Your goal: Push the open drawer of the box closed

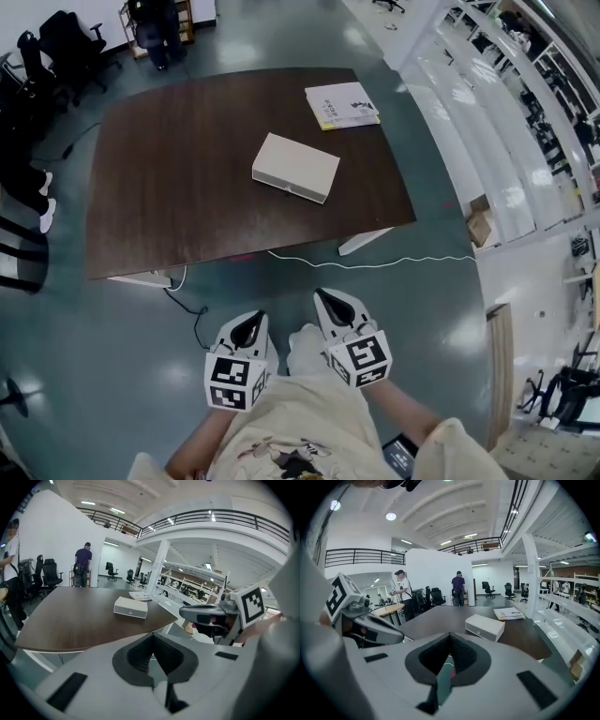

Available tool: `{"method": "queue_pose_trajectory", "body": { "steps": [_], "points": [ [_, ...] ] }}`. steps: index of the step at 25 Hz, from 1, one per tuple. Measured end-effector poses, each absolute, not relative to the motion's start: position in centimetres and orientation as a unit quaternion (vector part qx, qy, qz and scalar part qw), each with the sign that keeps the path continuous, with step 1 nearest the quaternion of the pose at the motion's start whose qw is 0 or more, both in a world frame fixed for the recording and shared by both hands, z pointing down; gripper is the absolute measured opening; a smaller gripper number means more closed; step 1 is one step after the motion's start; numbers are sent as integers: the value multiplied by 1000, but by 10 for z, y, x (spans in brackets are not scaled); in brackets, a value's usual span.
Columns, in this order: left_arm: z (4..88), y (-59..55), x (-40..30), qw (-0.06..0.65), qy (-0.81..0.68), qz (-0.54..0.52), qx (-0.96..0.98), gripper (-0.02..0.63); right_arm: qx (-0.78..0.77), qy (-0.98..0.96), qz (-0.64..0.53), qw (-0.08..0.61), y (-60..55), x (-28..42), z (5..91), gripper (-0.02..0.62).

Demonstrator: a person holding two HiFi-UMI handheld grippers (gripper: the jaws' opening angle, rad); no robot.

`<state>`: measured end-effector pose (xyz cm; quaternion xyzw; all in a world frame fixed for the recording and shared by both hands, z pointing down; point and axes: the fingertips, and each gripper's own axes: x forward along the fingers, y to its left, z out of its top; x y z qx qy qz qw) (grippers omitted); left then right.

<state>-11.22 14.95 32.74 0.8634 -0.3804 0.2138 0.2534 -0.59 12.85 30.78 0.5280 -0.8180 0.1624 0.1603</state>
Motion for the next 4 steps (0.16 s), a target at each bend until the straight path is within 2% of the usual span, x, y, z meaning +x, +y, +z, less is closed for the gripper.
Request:
{"method": "queue_pose_trajectory", "body": {
  "steps": [4],
  "points": [
    [324, 191, -103, 253, -372, 225, 864, 6, 530, -817, 165, 157, 152, 6, 299, 6]
  ]
}}
